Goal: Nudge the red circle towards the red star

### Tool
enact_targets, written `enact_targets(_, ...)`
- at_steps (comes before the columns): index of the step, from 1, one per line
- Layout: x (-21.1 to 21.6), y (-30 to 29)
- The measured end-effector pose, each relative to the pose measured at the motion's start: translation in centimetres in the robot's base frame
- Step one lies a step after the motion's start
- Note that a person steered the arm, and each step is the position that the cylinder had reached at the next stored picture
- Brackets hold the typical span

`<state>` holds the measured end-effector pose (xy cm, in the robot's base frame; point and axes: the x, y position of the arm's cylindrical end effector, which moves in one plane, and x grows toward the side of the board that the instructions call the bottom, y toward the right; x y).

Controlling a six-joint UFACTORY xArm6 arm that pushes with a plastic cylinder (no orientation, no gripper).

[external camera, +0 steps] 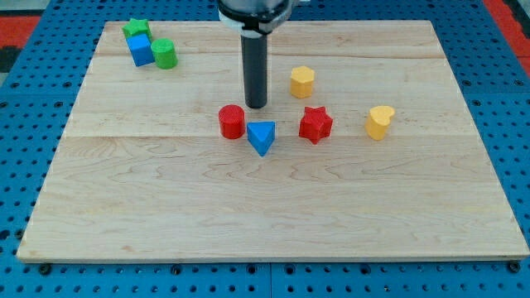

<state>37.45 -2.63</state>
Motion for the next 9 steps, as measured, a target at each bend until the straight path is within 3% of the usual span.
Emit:
enact_targets(1,0.3,-8.1)
enact_targets(2,2.3,-10.8)
enact_targets(3,4.6,-6.3)
enact_targets(5,5.2,-0.5)
enact_targets(6,7.5,-4.0)
enact_targets(9,12.0,-4.8)
